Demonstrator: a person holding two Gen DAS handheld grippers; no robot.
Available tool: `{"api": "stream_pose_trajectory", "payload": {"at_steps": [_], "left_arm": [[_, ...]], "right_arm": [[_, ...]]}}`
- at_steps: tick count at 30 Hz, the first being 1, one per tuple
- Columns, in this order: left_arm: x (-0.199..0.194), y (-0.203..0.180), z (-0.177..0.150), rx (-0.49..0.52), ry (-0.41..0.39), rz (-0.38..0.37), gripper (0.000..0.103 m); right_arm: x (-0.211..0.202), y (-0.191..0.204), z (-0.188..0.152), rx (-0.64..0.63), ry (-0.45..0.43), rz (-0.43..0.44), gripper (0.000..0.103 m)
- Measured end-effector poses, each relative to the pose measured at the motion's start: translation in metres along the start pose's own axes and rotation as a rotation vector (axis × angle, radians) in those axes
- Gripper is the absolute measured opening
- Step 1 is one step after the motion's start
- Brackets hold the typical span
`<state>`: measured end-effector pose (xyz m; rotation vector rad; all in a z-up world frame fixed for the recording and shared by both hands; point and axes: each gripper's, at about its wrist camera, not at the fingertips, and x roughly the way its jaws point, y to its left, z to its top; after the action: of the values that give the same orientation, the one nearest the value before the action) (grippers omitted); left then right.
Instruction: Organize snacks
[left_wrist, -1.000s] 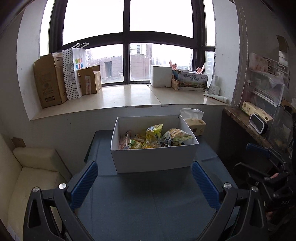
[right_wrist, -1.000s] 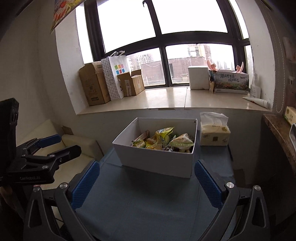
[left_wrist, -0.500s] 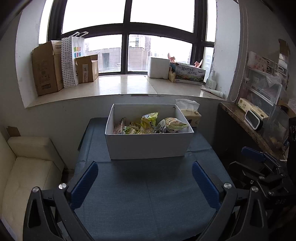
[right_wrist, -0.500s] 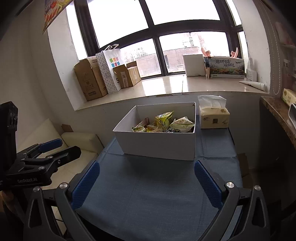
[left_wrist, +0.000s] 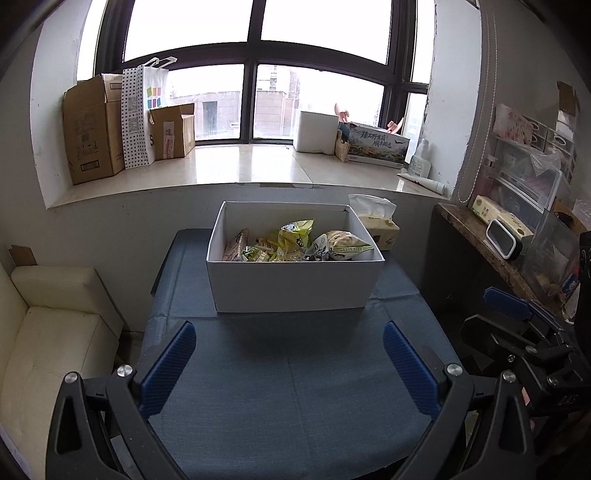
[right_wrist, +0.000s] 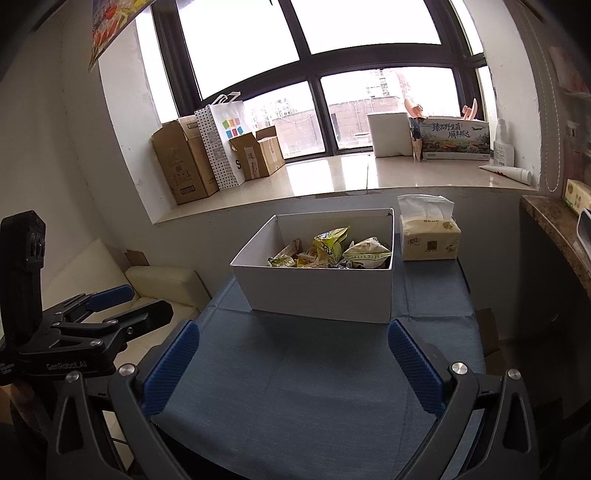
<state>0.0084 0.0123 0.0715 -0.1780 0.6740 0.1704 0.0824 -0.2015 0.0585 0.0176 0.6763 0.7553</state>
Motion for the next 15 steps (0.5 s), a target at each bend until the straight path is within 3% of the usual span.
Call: {"api": "stream_pose_trajectory", "payload": {"at_steps": [15], "left_arm": [[0.0023,0.0012,-0.0024,0.002,0.008,0.0,0.103]], "right_arm": [[0.0042,-0.0011,-0.0008,0.007,0.014,-0.001,0.103]]}}
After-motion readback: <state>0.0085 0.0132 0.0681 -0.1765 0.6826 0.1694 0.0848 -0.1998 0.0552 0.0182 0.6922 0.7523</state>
